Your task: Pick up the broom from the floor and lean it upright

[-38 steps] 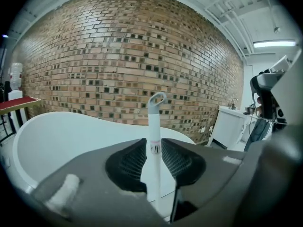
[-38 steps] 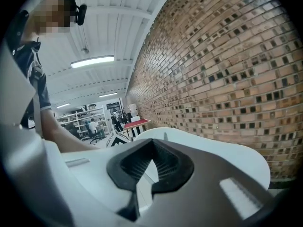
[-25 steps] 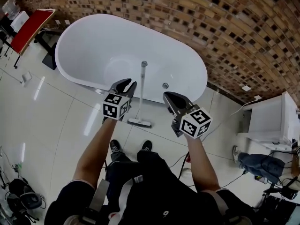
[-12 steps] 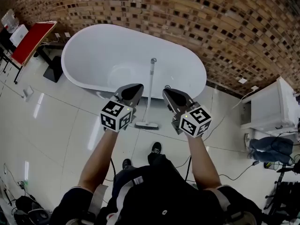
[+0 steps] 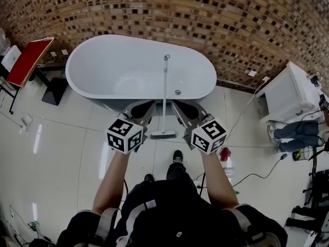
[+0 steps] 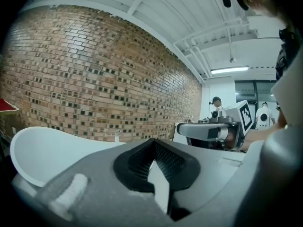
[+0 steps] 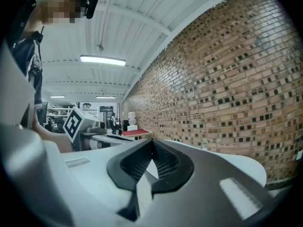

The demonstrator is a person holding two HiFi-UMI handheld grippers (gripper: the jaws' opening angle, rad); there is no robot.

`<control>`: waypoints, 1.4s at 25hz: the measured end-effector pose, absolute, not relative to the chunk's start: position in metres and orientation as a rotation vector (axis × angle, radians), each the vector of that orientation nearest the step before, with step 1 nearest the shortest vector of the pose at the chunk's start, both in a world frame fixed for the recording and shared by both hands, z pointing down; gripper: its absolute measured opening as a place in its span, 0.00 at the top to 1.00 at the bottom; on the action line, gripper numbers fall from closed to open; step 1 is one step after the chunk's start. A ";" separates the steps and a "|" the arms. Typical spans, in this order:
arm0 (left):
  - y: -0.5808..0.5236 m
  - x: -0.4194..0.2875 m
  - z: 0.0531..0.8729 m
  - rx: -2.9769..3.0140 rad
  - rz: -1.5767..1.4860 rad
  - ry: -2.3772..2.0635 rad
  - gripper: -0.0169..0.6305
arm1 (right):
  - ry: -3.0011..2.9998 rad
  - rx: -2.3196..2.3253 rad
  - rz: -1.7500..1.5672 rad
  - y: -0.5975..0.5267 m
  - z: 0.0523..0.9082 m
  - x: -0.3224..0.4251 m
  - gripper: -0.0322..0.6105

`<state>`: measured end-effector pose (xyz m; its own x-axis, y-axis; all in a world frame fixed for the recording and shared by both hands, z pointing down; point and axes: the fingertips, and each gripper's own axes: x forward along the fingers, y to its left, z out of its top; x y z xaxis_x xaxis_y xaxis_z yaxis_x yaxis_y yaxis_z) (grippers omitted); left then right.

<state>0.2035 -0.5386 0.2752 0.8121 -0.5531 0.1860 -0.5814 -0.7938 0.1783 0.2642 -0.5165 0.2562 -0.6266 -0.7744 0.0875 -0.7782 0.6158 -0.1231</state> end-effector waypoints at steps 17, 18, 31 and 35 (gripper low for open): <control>-0.488 0.172 0.258 2.803 0.160 -0.860 0.97 | -2.759 1.411 0.173 -0.476 0.241 0.229 0.94; -0.487 0.171 0.258 2.803 0.160 -0.857 0.97 | -2.759 1.411 0.168 -0.475 0.241 0.229 0.94; -0.483 0.172 0.254 2.820 0.156 -0.834 0.97 | -2.762 1.414 0.139 -0.476 0.233 0.229 0.94; -0.483 0.173 0.252 2.820 0.157 -0.823 0.97 | -2.754 1.419 0.148 -0.476 0.233 0.230 0.94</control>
